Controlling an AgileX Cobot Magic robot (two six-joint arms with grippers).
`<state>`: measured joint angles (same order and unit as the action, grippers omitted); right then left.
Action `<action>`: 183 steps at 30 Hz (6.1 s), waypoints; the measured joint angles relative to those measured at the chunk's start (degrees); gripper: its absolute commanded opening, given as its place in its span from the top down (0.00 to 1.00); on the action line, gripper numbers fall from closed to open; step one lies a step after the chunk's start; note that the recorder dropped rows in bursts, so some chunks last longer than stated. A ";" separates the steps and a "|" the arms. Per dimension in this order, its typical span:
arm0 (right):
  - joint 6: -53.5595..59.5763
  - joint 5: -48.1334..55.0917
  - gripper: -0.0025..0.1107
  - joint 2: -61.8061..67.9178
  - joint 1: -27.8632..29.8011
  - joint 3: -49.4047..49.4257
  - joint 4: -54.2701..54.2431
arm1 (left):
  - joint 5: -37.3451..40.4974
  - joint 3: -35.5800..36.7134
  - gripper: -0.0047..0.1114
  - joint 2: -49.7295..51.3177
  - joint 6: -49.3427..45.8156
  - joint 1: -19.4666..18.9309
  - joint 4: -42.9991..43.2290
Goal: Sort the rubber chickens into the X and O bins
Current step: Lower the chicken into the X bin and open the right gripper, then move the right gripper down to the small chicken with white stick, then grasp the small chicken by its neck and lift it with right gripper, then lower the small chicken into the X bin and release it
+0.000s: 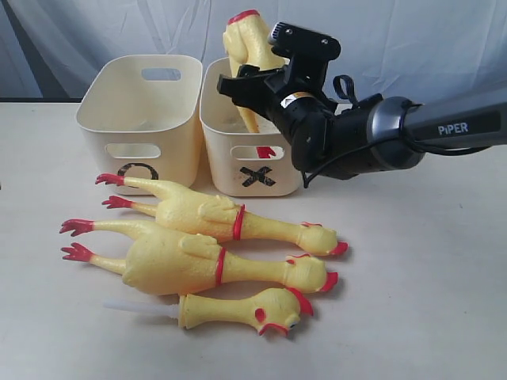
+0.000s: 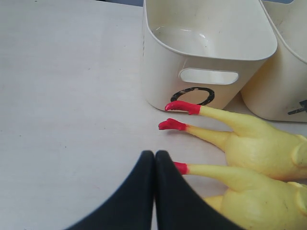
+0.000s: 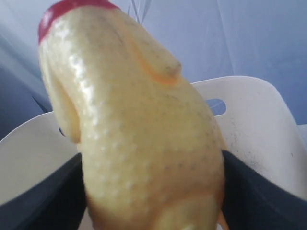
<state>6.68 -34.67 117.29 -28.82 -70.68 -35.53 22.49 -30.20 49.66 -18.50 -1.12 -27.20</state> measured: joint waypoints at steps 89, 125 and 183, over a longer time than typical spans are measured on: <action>25.72 79.39 0.55 -4.73 -18.04 -0.15 32.08 | 0.82 0.00 0.96 0.00 0.00 0.00 0.13; 26.85 85.52 0.99 -2.57 -18.04 -0.40 27.84 | 0.82 0.00 0.96 0.00 0.00 0.00 0.49; 34.31 4.07 0.99 -8.84 -4.09 -0.40 0.07 | 0.82 0.00 0.96 0.00 0.00 0.00 0.61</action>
<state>40.99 -30.60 108.45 -32.91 -71.08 -35.46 23.31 -30.20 49.66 -18.50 -1.12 -26.59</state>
